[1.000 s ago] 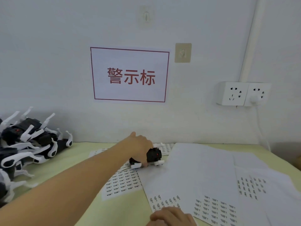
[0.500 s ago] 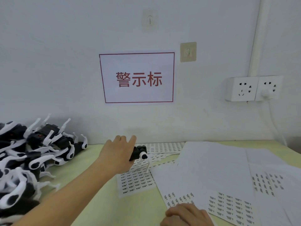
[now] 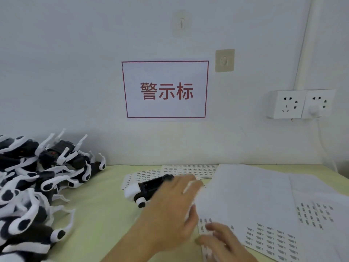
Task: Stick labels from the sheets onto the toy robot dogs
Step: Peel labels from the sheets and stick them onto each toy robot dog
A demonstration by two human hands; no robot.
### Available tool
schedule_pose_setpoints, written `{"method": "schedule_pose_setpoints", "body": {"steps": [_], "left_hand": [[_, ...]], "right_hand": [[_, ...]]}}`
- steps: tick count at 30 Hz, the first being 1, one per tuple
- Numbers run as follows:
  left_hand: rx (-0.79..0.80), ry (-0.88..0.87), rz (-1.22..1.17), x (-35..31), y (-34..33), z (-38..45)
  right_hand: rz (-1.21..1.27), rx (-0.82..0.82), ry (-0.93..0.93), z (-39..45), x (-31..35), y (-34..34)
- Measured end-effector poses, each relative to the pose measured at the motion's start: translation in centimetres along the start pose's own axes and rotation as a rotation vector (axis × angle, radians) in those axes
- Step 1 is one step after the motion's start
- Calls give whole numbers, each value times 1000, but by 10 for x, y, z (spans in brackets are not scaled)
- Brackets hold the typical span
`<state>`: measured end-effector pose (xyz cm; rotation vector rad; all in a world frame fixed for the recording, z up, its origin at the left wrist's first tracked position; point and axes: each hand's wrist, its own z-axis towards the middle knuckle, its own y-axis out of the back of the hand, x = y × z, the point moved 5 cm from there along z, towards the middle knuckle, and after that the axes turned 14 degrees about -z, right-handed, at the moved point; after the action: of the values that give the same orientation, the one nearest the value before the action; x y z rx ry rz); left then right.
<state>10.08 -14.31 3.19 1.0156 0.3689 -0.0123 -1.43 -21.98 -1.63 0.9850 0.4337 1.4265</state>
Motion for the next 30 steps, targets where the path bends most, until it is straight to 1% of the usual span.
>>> {"method": "schedule_pose_setpoints", "body": {"steps": [1,2,3,4,6,7,9,15,20,23,27,30], "left_hand": [[37,38,-104,-5,-15,-5],[89,96,-188,-8,-31,-10],[143,144,-227,-8,-46,-15],[197,169,-214,-7,-57,-18],[285,171,-165,-3,-69,-20],[314,165,-154,-2,-70,-20],[340,151,-146,0,-71,-21],[303,160,-154,3,-73,-25],[229,149,-189,3,-69,-26],[199,136,-212,0,-67,-27],[173,117,-224,-2,-65,-27],[144,93,-241,-7,-62,-26]], "right_hand": [[58,58,-29,-1,-1,4],[51,10,-102,-2,-8,10],[140,-1,-171,-4,-16,13],[177,-33,-244,-6,-23,14],[229,-31,-335,-7,-35,17],[216,-60,-373,-8,-42,17],[169,-35,-410,-8,-44,20],[-34,56,-434,-10,-47,25],[-74,139,-425,-10,-45,22],[47,149,-458,-12,-45,19],[295,41,-522,-11,-49,22],[381,14,-511,-7,-47,26]]}}
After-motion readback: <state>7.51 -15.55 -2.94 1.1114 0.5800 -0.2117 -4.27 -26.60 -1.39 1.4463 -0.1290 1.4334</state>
